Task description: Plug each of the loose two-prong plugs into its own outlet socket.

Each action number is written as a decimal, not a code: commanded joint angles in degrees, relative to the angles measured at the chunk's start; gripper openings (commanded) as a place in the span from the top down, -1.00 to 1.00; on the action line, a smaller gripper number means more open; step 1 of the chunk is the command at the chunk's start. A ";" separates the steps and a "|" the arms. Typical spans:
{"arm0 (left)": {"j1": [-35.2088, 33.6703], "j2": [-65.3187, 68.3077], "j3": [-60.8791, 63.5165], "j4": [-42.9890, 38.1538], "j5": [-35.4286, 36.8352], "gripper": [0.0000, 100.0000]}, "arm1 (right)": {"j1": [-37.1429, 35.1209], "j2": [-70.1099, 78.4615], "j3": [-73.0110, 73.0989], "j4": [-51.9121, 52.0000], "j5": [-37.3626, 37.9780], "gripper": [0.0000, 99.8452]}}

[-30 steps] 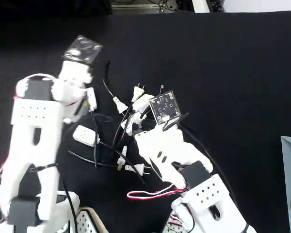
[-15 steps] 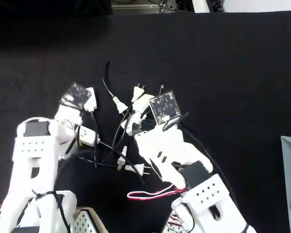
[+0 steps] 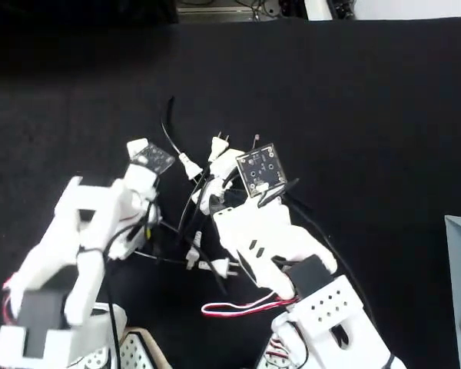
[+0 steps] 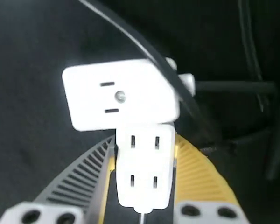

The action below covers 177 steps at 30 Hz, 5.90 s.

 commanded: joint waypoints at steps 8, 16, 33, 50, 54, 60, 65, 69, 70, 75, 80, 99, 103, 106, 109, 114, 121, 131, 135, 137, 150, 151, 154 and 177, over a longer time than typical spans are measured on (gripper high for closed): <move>9.63 8.26 -17.19 -1.67 9.23 0.88 | 1.58 -0.22 -0.31 -0.44 -0.53 0.98; 9.19 4.84 -8.75 -1.85 6.42 0.87 | 2.37 -0.22 -0.40 -0.53 -0.26 0.98; -3.74 -21.10 -7.43 9.67 2.46 0.50 | 2.02 -0.22 -1.01 -0.53 0.00 0.98; -27.30 -44.84 6.81 11.52 21.10 0.51 | -13.10 32.66 -20.18 -8.09 2.99 0.98; -27.47 -47.21 10.59 10.90 23.82 0.51 | -13.63 41.63 -20.70 -16.09 6.15 0.98; -27.65 -51.16 18.77 3.43 26.64 0.51 | -14.24 49.63 -23.60 -19.52 8.35 0.98; -27.65 -53.10 21.23 2.73 26.64 0.51 | -16.44 51.47 -25.45 -19.69 8.53 0.98; -27.65 -53.10 22.11 2.73 26.64 0.51 | -16.79 51.91 -25.54 -19.78 8.53 0.98; -27.65 -53.19 22.20 2.73 26.55 0.51 | -17.05 51.91 -25.45 -19.78 8.53 0.98; -27.65 -53.01 22.20 2.73 26.55 0.51 | -18.73 52.00 -25.19 -19.78 8.53 0.98; -27.65 -52.84 22.55 2.73 26.46 0.51 | -19.25 52.00 -24.31 -21.27 8.53 0.98; -27.74 -53.19 23.43 2.73 26.29 0.51 | -16.35 52.53 -22.37 -20.48 11.34 0.98; -27.74 -53.19 23.43 2.73 26.29 0.51 | -16.35 55.87 -22.64 -20.57 11.34 0.98; -27.74 -53.10 23.43 2.73 26.29 0.51 | -16.35 58.33 -22.90 -21.98 11.34 0.98; -27.74 -53.01 23.43 2.73 26.29 0.51 | -16.44 59.21 -22.81 -22.07 11.34 0.98; -27.74 -52.92 23.43 2.73 26.29 0.51 | -17.05 59.65 -20.97 -21.98 11.69 0.98; -27.74 -52.75 23.43 2.73 26.29 0.51 | -17.05 63.08 -21.58 -20.66 13.80 0.98; -27.74 -53.19 25.01 2.55 26.20 0.51 | -16.62 60.88 -29.14 -13.54 14.51 0.98; -27.74 -53.19 25.01 2.46 26.20 0.51 | -14.86 52.79 -29.49 -13.54 14.51 0.98; -27.74 -53.19 25.45 2.29 26.20 0.51 | -12.57 49.63 -30.11 -13.89 14.51 0.98; -27.65 -53.19 25.89 2.20 26.20 0.51 | 10.29 56.75 -51.30 -14.07 1.58 0.98; -27.65 -53.19 25.89 2.20 26.20 0.51 | 11.96 58.77 -53.41 -14.15 0.09 0.98; -27.65 -53.19 25.89 2.20 26.20 0.51 | 15.74 65.80 -58.68 -16.35 -4.04 0.98; -27.65 -53.19 26.51 2.20 26.20 0.51 | 22.15 85.14 -87.34 6.95 -10.64 0.65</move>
